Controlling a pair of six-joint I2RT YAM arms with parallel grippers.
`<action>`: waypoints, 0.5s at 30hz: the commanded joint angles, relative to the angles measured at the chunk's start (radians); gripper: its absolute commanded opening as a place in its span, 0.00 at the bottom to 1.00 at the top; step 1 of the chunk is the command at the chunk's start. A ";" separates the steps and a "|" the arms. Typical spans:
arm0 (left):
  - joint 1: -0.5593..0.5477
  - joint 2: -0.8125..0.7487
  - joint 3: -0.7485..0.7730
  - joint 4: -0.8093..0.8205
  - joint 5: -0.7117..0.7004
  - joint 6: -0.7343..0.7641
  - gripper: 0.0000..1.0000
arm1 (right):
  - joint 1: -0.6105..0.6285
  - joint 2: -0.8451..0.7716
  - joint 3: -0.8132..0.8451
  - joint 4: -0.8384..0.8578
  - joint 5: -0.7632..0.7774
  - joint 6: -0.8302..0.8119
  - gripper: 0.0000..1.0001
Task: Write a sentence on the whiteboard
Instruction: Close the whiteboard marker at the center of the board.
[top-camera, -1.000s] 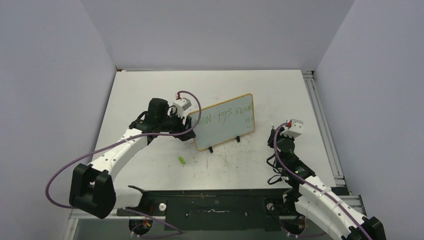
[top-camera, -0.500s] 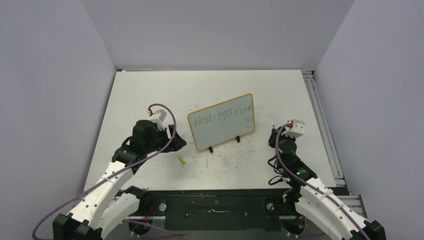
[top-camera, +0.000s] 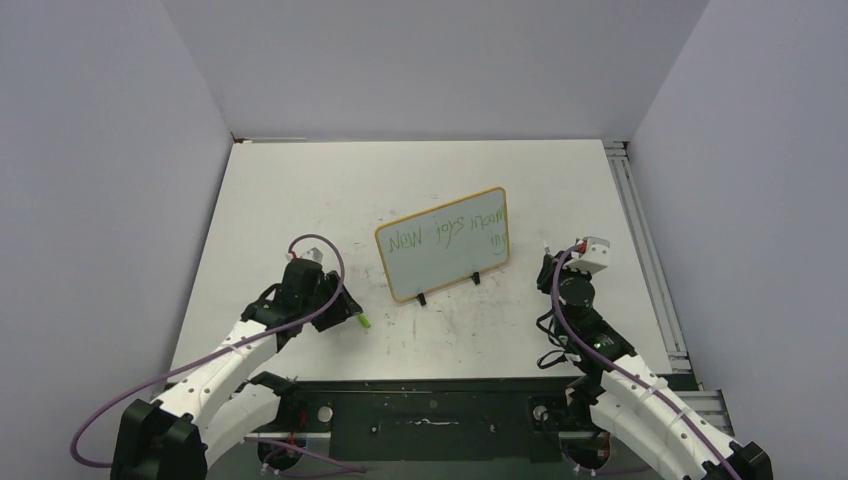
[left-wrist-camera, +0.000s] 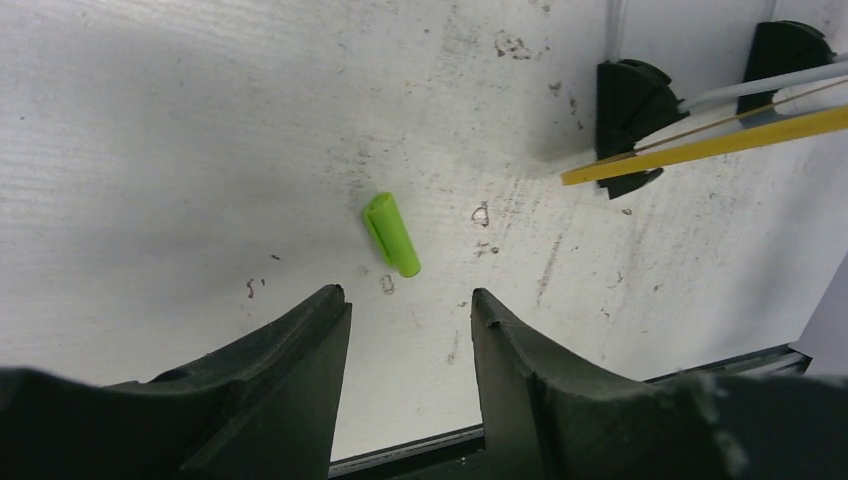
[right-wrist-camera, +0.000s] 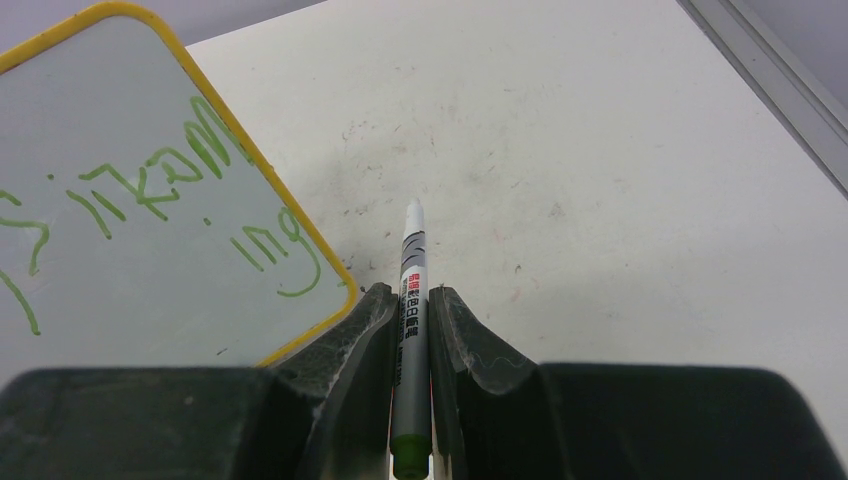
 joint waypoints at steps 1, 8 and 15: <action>-0.009 0.011 -0.027 0.036 -0.049 -0.057 0.45 | 0.004 -0.011 0.041 0.005 -0.008 -0.012 0.05; -0.043 0.091 -0.037 0.099 -0.045 -0.115 0.40 | 0.004 -0.014 0.037 0.007 -0.011 -0.011 0.05; -0.084 0.147 -0.008 0.109 -0.119 -0.151 0.39 | 0.005 -0.023 0.028 0.010 -0.013 -0.013 0.05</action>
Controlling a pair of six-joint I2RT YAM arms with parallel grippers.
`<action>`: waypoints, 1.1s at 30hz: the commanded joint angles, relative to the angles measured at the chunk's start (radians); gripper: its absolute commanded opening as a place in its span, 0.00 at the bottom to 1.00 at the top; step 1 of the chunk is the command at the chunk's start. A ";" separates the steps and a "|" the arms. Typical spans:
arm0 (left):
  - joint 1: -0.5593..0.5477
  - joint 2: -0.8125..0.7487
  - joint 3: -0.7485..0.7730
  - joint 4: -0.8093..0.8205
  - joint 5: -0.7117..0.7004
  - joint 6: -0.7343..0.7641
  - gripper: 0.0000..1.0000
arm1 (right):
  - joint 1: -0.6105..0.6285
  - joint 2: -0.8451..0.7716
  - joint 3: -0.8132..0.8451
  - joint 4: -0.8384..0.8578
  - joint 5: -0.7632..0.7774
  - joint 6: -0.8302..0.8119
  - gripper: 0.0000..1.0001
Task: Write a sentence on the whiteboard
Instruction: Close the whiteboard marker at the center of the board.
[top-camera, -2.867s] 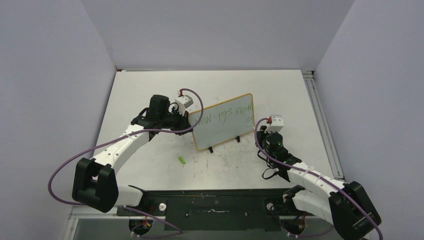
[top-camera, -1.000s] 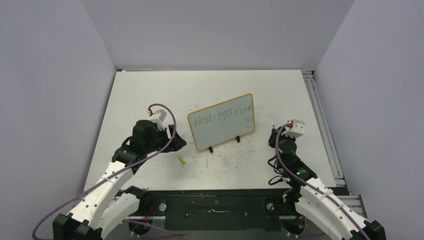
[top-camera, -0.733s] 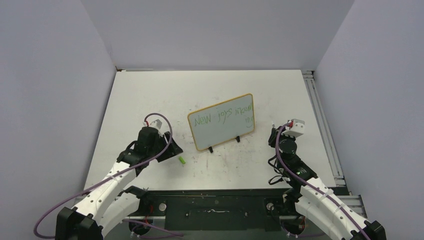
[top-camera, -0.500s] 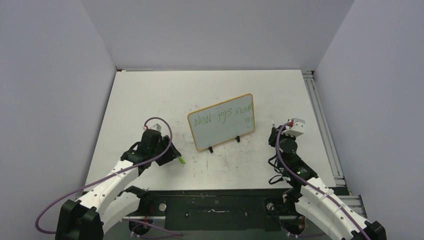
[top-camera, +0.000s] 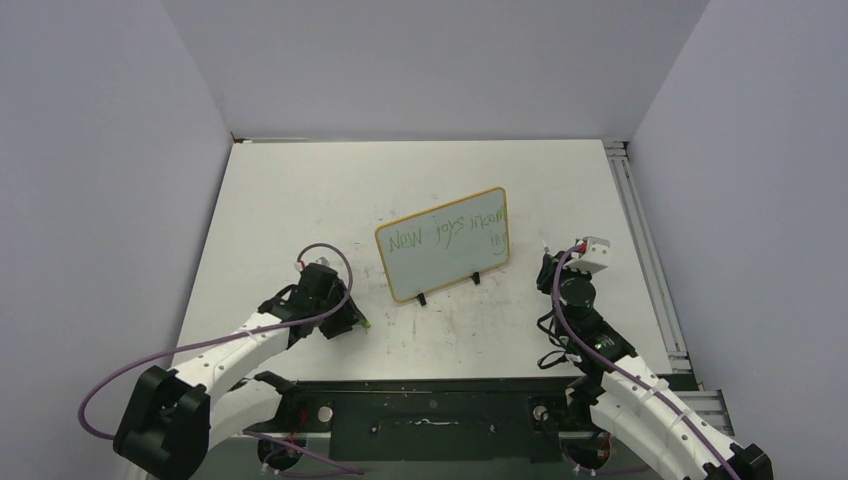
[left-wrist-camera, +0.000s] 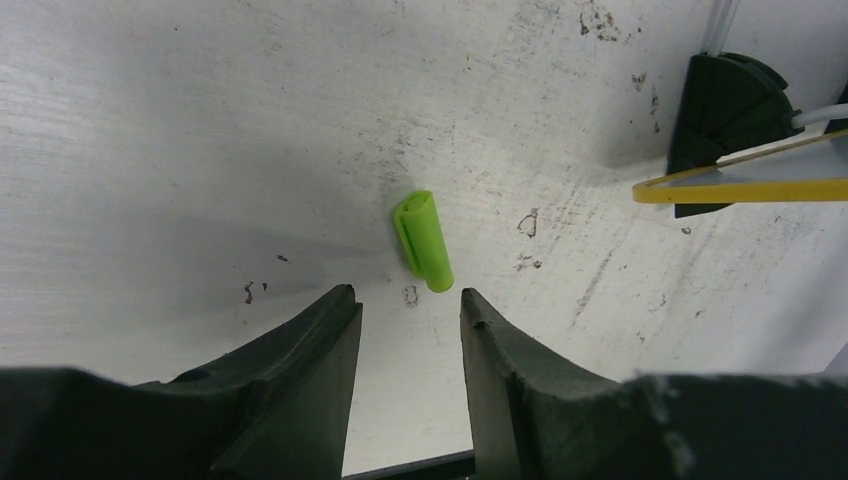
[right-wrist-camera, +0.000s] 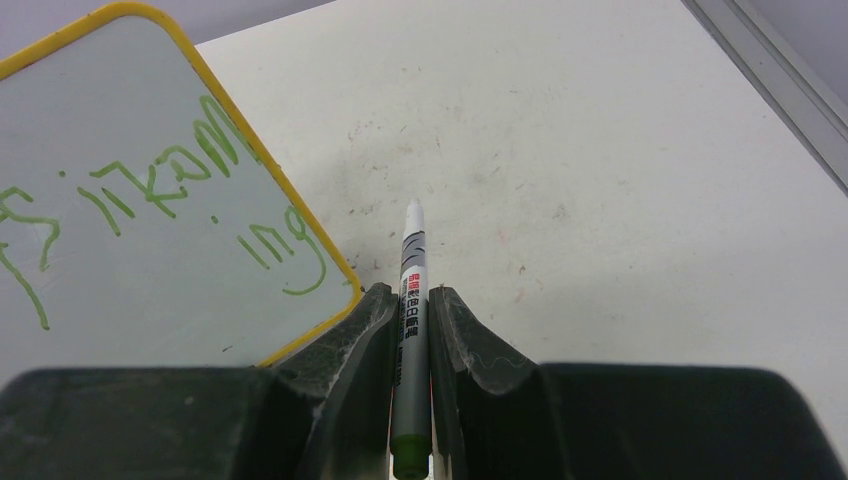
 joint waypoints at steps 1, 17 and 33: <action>-0.020 0.036 0.045 0.051 -0.070 -0.035 0.39 | 0.004 -0.019 0.025 0.015 -0.001 -0.008 0.05; -0.145 0.226 0.200 -0.049 -0.188 0.022 0.30 | 0.003 -0.002 0.014 0.031 0.004 -0.005 0.05; -0.180 0.259 0.235 -0.133 -0.256 0.056 0.31 | 0.003 -0.003 0.008 0.039 0.002 -0.004 0.05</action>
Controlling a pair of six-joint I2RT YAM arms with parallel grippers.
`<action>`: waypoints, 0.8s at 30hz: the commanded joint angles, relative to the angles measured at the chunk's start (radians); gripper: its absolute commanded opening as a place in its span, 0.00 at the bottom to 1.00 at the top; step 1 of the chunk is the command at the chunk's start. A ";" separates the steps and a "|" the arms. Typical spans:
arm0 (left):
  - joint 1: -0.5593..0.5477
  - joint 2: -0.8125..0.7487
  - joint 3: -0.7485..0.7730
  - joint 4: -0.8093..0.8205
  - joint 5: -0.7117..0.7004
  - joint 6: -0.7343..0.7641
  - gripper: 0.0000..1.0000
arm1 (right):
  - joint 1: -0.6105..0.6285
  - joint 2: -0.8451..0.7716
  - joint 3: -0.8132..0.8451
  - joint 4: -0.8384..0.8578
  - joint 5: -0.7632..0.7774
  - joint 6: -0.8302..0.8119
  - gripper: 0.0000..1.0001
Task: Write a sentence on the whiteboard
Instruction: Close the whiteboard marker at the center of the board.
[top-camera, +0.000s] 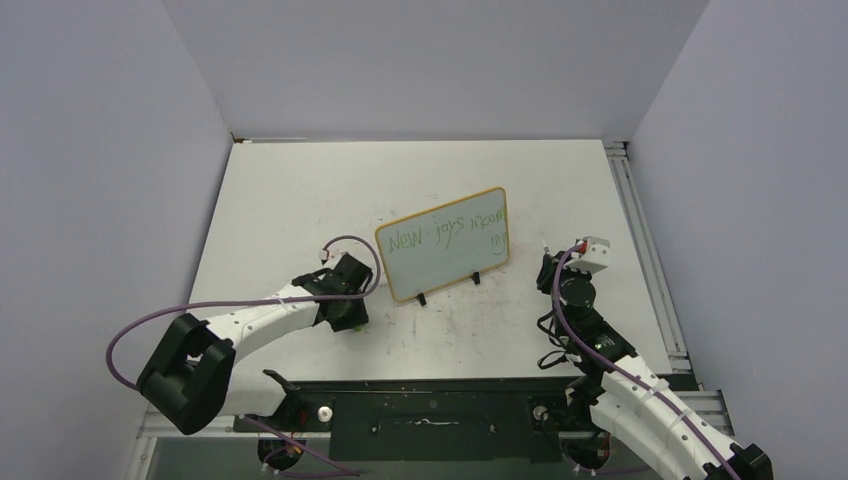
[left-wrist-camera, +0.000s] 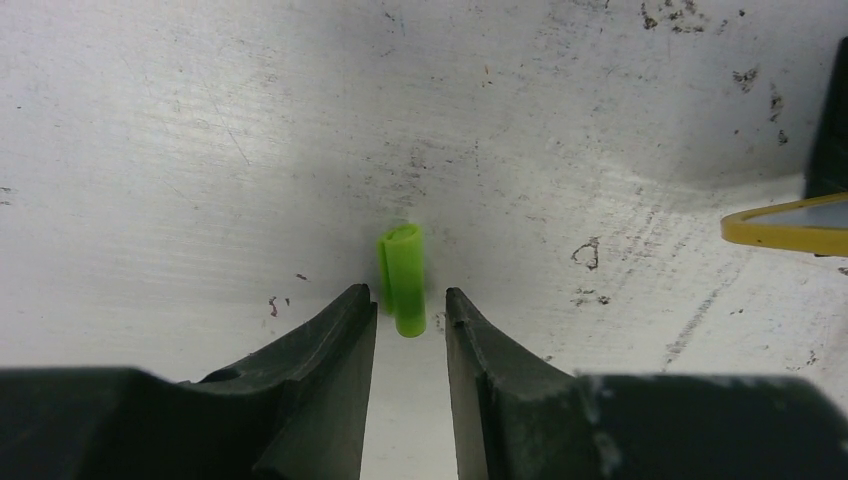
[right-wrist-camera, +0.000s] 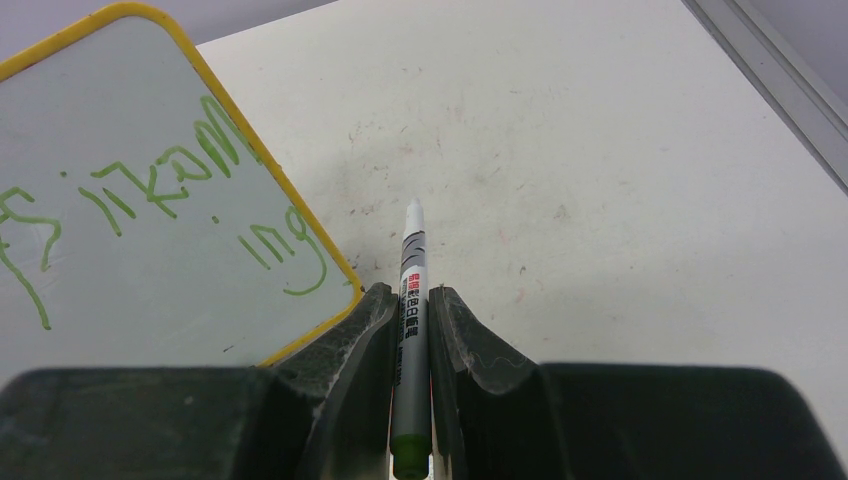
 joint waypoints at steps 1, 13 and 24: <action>-0.004 -0.005 0.035 0.032 -0.005 0.006 0.33 | 0.003 0.001 0.006 0.038 0.003 -0.003 0.05; 0.020 0.051 0.081 0.006 -0.049 0.057 0.31 | 0.003 0.003 0.005 0.038 0.000 -0.002 0.05; 0.026 0.089 0.074 -0.044 -0.049 0.071 0.25 | 0.004 -0.002 0.004 0.037 -0.002 0.000 0.05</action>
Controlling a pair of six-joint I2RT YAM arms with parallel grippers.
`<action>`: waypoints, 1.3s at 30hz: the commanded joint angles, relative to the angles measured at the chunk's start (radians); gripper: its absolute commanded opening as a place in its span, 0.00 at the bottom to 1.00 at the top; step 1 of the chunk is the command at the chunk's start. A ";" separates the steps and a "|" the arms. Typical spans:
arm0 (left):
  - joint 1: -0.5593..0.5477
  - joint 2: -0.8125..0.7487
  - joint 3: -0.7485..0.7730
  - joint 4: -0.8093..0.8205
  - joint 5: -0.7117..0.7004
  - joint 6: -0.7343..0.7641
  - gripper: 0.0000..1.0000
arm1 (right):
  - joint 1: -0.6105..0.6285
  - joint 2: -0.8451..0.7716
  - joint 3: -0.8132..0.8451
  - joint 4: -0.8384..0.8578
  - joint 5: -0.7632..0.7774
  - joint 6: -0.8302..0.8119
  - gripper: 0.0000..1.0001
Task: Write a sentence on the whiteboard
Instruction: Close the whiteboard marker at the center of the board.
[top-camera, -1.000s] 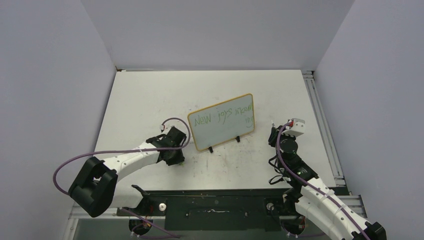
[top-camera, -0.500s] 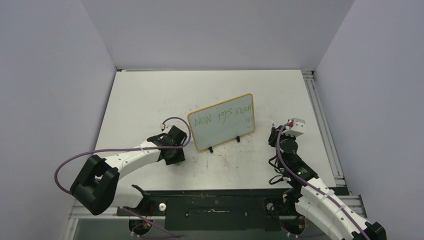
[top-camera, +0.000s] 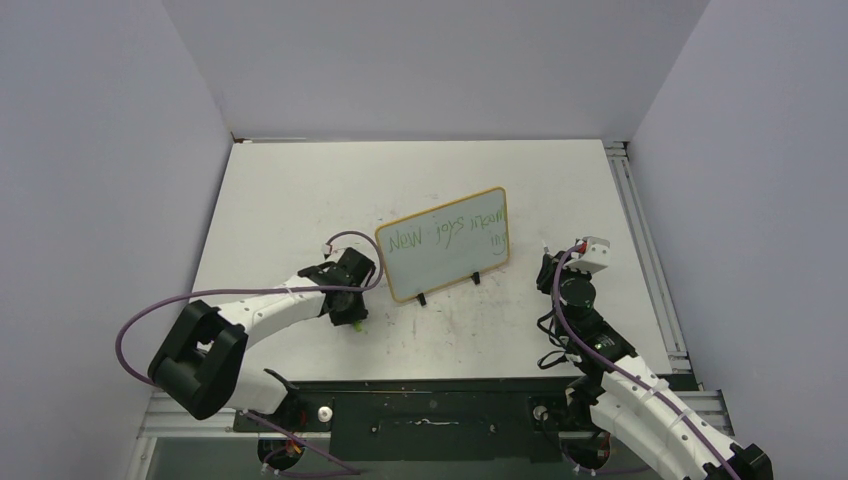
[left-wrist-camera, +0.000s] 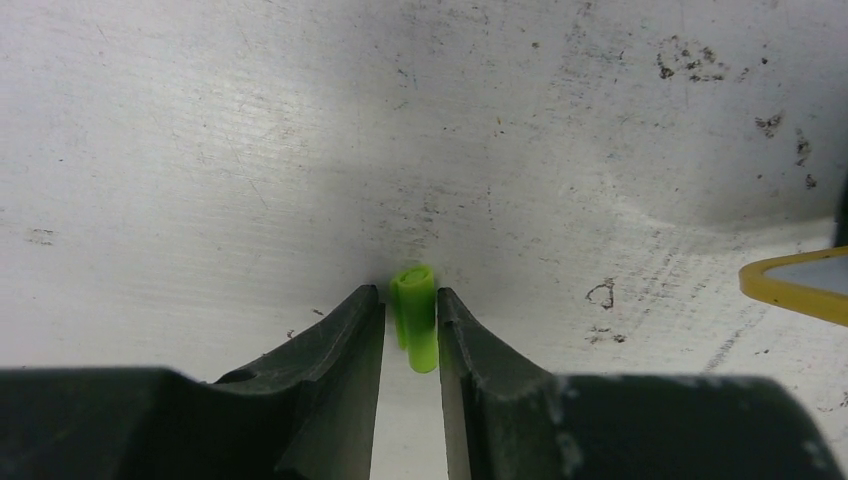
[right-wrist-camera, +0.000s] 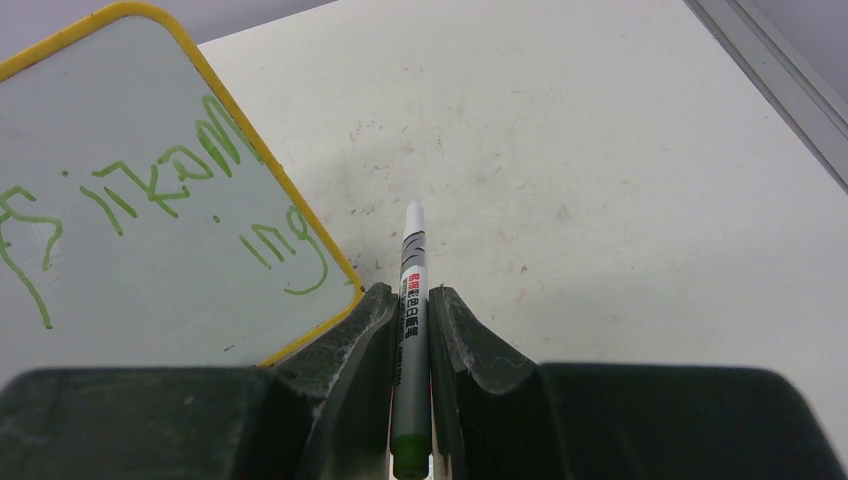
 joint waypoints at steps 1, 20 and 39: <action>0.003 0.010 0.023 -0.045 -0.022 0.021 0.24 | 0.003 -0.002 0.003 0.038 0.000 0.000 0.05; 0.080 -0.273 -0.064 0.053 0.061 -0.079 0.00 | 0.005 -0.047 0.031 0.053 -0.152 -0.037 0.05; 0.221 -0.647 0.013 0.528 0.335 -0.405 0.00 | 0.237 0.040 0.111 0.557 -0.644 0.078 0.05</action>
